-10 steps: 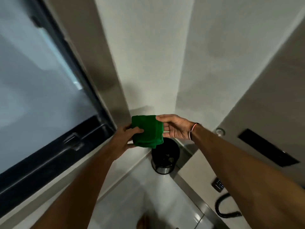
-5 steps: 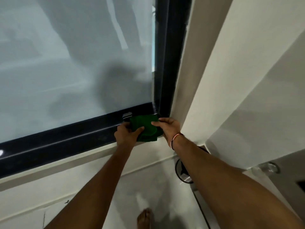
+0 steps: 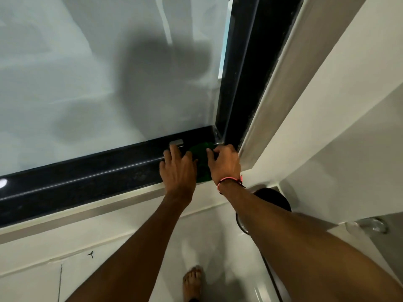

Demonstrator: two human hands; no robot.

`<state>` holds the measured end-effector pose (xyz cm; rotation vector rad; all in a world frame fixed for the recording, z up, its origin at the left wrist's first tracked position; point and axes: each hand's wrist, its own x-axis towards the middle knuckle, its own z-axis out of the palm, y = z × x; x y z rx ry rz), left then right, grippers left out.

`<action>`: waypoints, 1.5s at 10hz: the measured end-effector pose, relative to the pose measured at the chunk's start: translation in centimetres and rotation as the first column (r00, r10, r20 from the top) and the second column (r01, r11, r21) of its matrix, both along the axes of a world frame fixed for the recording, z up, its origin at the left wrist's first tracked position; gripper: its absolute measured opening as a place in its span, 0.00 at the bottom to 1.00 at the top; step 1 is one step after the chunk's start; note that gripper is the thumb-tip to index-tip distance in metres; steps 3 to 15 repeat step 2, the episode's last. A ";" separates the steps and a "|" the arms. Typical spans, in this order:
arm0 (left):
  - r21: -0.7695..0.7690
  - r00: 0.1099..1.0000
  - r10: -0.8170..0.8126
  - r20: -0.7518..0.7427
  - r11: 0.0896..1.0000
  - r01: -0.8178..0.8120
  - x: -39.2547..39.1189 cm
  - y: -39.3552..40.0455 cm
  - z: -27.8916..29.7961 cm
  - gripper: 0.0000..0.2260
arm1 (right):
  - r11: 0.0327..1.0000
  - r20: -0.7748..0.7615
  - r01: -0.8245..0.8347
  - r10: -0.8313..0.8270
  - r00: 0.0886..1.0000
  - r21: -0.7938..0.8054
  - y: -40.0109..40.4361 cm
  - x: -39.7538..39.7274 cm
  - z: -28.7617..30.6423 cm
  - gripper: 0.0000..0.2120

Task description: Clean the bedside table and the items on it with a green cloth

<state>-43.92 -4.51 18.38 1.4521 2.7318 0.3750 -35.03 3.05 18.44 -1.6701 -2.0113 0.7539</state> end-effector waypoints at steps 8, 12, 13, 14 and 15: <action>0.277 0.864 -0.345 -0.367 0.846 0.455 1.5 -0.2 2.3 0.15 | 0.909 0.232 -0.076 -0.023 0.972 0.409 -1.4 7.8 2.3 0.17; 0.277 0.864 -0.345 -0.367 0.846 0.455 1.5 -0.2 2.3 0.15 | 0.909 0.232 -0.076 -0.023 0.972 0.409 -1.4 7.8 2.3 0.17; 0.277 0.864 -0.345 -0.367 0.846 0.455 1.5 -0.2 2.3 0.15 | 0.909 0.232 -0.076 -0.023 0.972 0.409 -1.4 7.8 2.3 0.17; 0.277 0.864 -0.345 -0.367 0.846 0.455 1.5 -0.2 2.3 0.15 | 0.909 0.232 -0.076 -0.023 0.972 0.409 -1.4 7.8 2.3 0.17; 0.277 0.864 -0.345 -0.367 0.846 0.455 1.5 -0.2 2.3 0.15 | 0.909 0.232 -0.076 -0.023 0.972 0.409 -1.4 7.8 2.3 0.17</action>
